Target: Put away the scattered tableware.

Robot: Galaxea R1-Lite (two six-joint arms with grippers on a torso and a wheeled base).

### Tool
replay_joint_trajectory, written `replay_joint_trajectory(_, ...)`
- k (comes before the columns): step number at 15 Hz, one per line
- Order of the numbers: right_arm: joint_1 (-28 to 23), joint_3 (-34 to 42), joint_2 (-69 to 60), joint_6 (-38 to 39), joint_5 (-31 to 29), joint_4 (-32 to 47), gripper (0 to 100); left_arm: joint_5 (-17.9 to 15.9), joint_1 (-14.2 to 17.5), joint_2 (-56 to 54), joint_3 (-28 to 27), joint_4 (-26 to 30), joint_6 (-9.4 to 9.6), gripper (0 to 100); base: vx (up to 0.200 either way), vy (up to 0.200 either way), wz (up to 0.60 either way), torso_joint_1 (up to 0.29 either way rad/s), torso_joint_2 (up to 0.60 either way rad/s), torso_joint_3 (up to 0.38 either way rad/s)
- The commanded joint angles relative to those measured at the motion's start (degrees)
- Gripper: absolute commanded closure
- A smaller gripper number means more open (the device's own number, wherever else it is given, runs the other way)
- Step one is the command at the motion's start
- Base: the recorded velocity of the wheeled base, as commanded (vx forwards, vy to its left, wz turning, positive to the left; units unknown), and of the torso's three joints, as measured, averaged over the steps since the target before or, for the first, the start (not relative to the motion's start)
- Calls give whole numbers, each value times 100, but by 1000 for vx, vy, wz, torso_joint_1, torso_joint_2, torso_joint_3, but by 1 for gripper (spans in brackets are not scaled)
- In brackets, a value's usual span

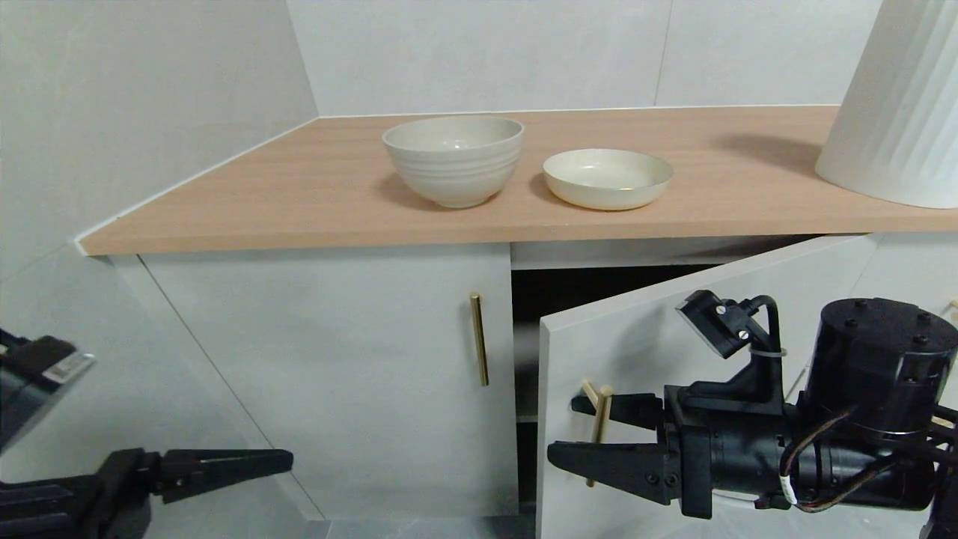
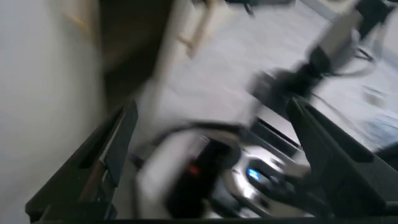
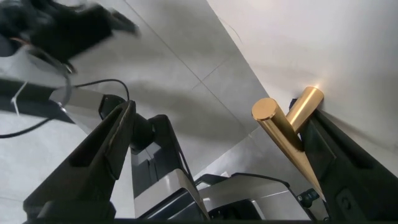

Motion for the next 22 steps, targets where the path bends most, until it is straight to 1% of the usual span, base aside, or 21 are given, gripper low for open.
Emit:
replay_joint_trajectory(1, 3, 1, 22, 1, 10, 3, 0, -3, -288, 593, 177, -120, -223, 0, 0, 0, 0, 0, 0, 0)
replay_joint_trajectory(2, 3, 1, 22, 1, 10, 3, 0, 6, -297, 593, 177, -129, -258, 0, 0, 0, 0, 0, 0, 0)
replay_joint_trajectory(3, 3, 10, 40, 1, 10, 3, 0, 6, -306, 584, 168, -147, -346, 0, 0, 0, 0, 0, 0, 0)
replay_joint_trajectory(4, 3, 10, 40, -8, 10, 3, 0, 6, -314, 593, 168, -147, -355, 0, 0, 0, 0, 0, 0, 0)
replay_joint_trajectory(5, 3, 10, 40, -8, 10, 3, 0, 6, -314, 610, 150, -147, -364, 100, 0, 0, 0, 0, 0, 0)
replay_joint_trajectory(6, 3, 10, 40, -8, 10, 3, 0, 6, -314, 698, 115, -182, -390, 100, 0, 0, 0, 0, 0, 0)
replay_joint_trajectory(7, 3, 10, 40, -8, 10, 3, 0, 6, -323, 856, 71, -366, -469, 100, 0, 0, 0, 0, 0, 0)
replay_joint_trajectory(9, 3, 10, 40, -8, 10, 3, 0, 6, -367, 1041, -8, -551, -478, 100, 0, 0, 0, 0, 0, 0)
replay_joint_trajectory(12, 3, 1, 40, -8, 1, 3, 0, 41, -525, 1322, -298, -568, -549, 100, 0, 0, 0, 0, 0, 0)
replay_joint_trajectory(13, 3, 10, 49, -8, 1, 3, 0, 41, -657, 1683, -588, -586, -566, 100, 0, 0, 0, 0, 0, 0)
replay_joint_trajectory(14, 3, 10, 49, 1, 1, 3, 0, 41, -842, 2052, -869, -683, -663, 100, 0, 0, 0, 0, 0, 0)
replay_joint_trajectory(15, 3, 10, 40, 1, 1, 3, 0, 76, -1000, 2395, -1063, -858, -882, 100, 0, 0, 0, 0, 0, 0)
replay_joint_trajectory(16, 3, 10, 31, 1, 1, 3, 0, 120, -1114, 2658, -1151, -1052, -1032, 100, 0, 0, 0, 0, 0, 0)
replay_joint_trajectory(17, 3, 10, 31, 1, 10, 3, 0, 155, -1299, 3027, -1124, -1386, -1049, 100, 0, 0, 0, 0, 0, 0)
replay_joint_trajectory(19, 3, 10, 40, 10, 1, 3, 0, 164, -1422, 3546, -1071, -1931, -1076, 100, 0, 0, 0, 0, 0, 0)
replay_joint_trajectory(20, 3, 10, 49, 10, 1, 3, 0, 261, -1422, 3845, -1063, -2300, -1076, 100, 0, 0, 0, 0, 0, 0)
replay_joint_trajectory(21, 3, 10, 49, 10, 10, 3, 0, 463, -1404, 4038, -984, -2581, -1076, 100, 0, 0, 0, 0, 0, 0)
replay_joint_trajectory(22, 12, 10, 49, 10, 1, 3, 0, 586, -1404, 4126, -913, -2757, -1093, 100, 0, 0, 0, 0, 0, 0)
